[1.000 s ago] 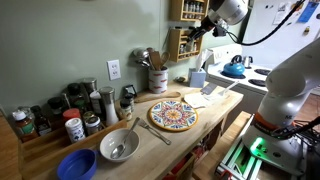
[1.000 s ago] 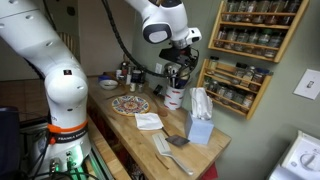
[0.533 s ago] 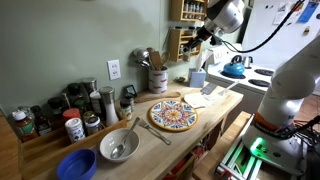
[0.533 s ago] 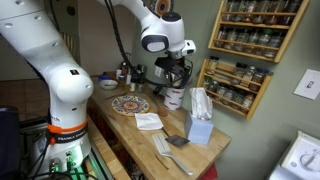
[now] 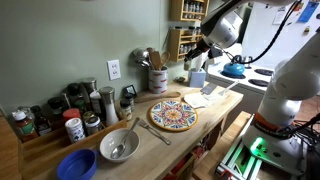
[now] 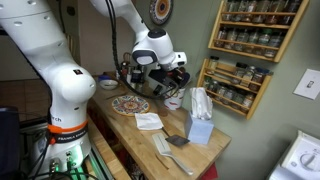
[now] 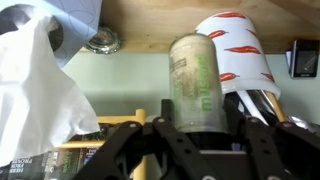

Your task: Remove the second bottle from the far left from the shelf

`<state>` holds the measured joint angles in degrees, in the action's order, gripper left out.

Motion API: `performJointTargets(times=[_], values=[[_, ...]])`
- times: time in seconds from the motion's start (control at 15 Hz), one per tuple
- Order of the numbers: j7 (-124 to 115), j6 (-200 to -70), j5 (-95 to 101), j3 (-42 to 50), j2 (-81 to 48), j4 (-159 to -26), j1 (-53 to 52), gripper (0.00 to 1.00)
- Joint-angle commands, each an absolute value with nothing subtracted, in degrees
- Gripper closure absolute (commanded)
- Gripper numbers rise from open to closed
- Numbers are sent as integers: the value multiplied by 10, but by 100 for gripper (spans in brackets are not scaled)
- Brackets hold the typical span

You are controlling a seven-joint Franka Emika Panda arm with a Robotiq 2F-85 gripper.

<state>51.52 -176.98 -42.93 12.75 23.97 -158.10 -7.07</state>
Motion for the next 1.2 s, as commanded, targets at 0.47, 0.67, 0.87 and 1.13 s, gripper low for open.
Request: performJointTargets(times=[0.47,0.67,0.87,1.13], values=[[472,-1885,-519,163,142,-1563,-198,72],[463,-1884,-527,201,132,-1553,-241,72],[465,-1891,-525,244,115,-1542,-282,72],[469,-1876,-512,262,118,-1545,-289,47]])
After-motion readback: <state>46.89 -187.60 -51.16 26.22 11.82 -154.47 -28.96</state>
